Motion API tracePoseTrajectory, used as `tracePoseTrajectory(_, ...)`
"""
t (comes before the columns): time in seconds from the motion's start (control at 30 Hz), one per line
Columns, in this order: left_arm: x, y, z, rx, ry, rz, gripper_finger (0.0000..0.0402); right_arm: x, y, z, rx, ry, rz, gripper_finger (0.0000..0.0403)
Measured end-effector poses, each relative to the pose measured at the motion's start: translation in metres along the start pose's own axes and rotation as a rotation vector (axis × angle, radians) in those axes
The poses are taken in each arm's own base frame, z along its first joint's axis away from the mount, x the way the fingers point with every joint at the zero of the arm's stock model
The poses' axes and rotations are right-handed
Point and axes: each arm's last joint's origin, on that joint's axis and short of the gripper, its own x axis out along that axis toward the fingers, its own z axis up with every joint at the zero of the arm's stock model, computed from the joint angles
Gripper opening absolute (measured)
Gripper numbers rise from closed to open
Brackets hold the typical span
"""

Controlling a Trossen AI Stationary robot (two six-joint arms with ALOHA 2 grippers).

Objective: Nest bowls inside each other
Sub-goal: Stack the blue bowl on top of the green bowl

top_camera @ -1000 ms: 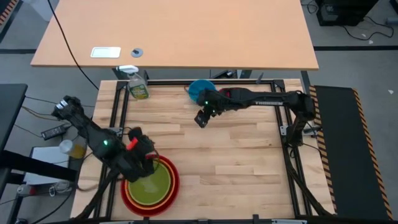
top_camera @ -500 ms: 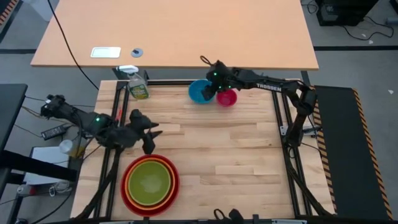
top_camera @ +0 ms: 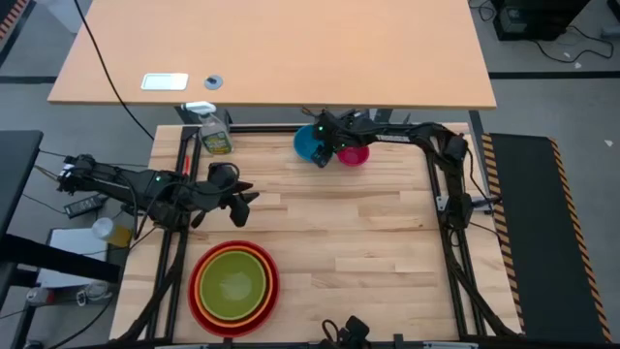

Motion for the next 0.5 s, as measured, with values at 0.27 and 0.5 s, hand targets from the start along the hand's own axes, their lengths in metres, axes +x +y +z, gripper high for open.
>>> tracePoseTrajectory(0.27,0.000,-0.004,0.000,-0.066,0.051,-0.094,0.0172,0.001,0.032,-0.022,-0.171,0.171,0.151,0.0210)
tracePoseTrajectory(0.5,0.000,-0.004,0.000,-0.053,0.053,-0.096,0.0172,-0.029,0.084,-0.038,-0.322,0.214,0.367,0.0210)
